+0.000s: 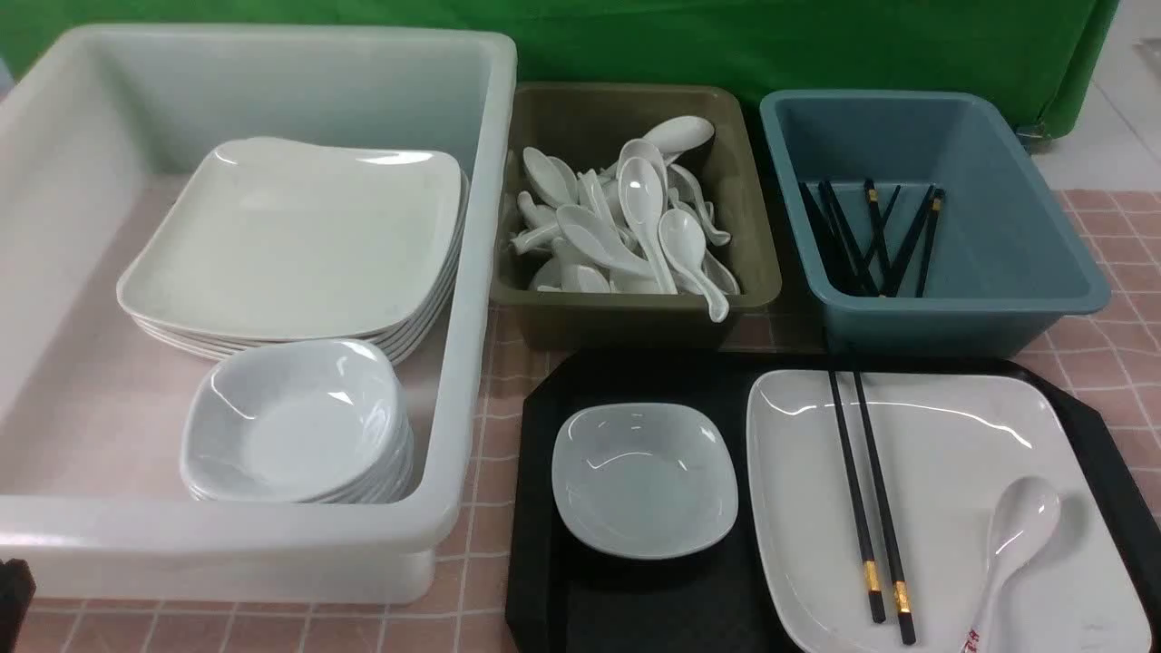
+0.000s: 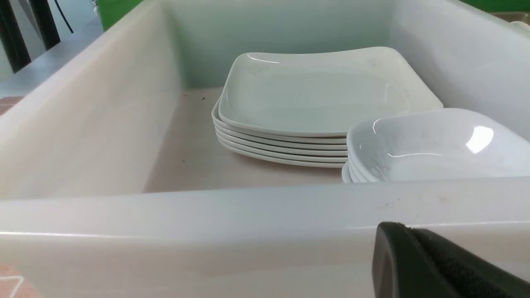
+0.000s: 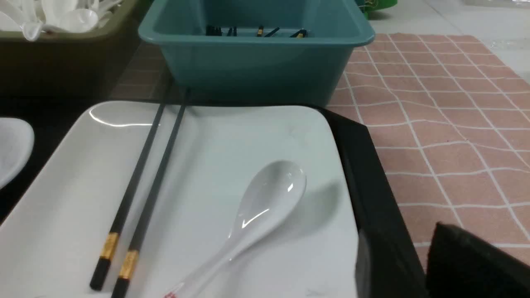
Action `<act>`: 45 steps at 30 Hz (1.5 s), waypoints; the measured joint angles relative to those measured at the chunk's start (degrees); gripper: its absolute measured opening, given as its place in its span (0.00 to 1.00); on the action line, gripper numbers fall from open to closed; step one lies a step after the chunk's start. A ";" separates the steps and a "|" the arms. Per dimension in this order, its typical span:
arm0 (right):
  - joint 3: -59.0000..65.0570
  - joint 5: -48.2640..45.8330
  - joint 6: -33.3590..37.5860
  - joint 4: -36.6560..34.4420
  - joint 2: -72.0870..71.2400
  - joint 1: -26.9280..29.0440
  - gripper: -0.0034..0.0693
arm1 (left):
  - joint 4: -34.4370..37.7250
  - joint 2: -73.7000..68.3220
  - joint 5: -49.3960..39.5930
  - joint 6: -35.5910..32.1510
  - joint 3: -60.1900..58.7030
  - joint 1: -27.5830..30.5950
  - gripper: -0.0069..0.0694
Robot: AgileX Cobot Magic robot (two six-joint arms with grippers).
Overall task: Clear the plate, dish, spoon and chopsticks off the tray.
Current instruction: Use the right arm to grab a soup spoon from the plate
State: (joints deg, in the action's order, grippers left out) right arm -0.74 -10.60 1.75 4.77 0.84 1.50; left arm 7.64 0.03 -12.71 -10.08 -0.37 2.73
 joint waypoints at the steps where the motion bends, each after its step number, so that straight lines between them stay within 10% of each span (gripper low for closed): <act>1: 0.00 0.00 0.00 0.00 0.00 0.00 0.38 | 0.00 0.00 0.00 0.00 0.00 0.00 0.12; 17: 0.00 0.00 0.00 0.00 0.00 0.00 0.38 | 3.41 0.00 4.46 1.68 0.00 0.00 0.12; 23: 0.00 0.00 0.00 0.00 0.00 0.00 0.39 | 14.99 0.00 21.90 8.69 0.00 0.00 0.12; 33: 0.56 6.62 -5.19 -3.29 0.00 0.00 0.38 | 10.33 0.06 43.60 28.30 0.95 0.00 0.12; 39: 0.56 15.61 -34.30 -9.65 0.00 0.00 0.38 | 1.69 -5.24 23.44 32.96 20.69 0.00 0.12; 45: 0.56 18.04 -40.30 -10.59 0.00 0.00 0.38 | 2.80 -23.46 -11.35 26.55 42.69 0.00 0.12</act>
State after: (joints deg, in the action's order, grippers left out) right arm -0.17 7.45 -38.55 -5.82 0.84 1.50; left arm 10.44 -23.43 -24.05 16.47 42.32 2.73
